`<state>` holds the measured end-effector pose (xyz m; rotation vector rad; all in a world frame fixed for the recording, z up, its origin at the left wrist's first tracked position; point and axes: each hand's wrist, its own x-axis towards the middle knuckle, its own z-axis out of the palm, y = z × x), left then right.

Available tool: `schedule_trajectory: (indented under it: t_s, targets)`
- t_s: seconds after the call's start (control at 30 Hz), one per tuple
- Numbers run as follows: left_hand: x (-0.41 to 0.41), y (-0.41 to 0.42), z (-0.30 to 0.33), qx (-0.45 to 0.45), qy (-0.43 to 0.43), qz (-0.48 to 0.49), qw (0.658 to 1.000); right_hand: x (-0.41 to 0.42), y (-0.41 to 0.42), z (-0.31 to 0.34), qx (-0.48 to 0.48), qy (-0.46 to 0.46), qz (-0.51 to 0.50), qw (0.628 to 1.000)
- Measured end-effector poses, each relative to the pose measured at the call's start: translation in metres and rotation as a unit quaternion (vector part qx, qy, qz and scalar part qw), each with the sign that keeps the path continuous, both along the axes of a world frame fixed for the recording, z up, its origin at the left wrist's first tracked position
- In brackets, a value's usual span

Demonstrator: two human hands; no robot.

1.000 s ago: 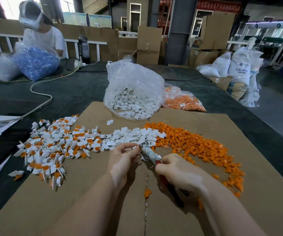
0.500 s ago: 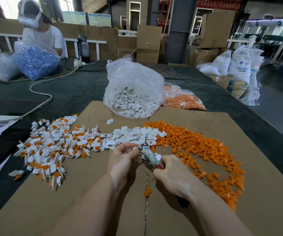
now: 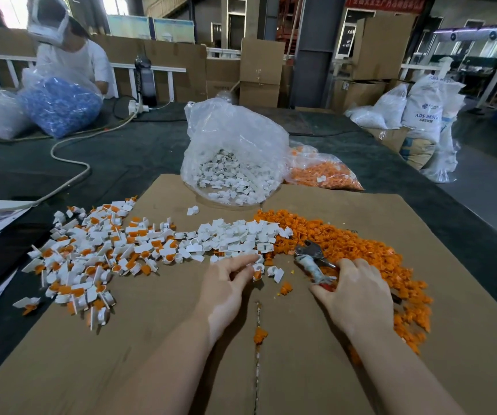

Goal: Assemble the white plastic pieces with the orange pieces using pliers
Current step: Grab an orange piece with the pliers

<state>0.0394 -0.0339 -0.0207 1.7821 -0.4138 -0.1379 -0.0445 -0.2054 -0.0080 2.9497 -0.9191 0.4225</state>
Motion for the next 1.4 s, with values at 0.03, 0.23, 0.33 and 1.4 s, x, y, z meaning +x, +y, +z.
schedule_trajectory:
  t_s: [0.03, 0.23, 0.33, 1.4]
  targets:
    - [0.0, 0.0, -0.001, 0.005, -0.004, 0.001, 1.0, 0.0, -0.001, -0.001, -0.018, 0.013, -0.008, 1.0]
    - [0.001, 0.001, -0.002, -0.002, 0.014, -0.003, 1.0, 0.004, 0.021, -0.004, -0.002, -0.121, 0.141, 0.983]
    - [0.001, 0.002, -0.002, -0.012, 0.025, -0.015, 1.0, 0.008, 0.045, -0.009, 0.08, -0.217, 0.266, 0.936]
    - [0.016, 0.034, 0.002, 0.096, -0.048, 0.176, 0.979, 0.009, 0.055, -0.022, 0.109, -0.247, 0.139, 0.953]
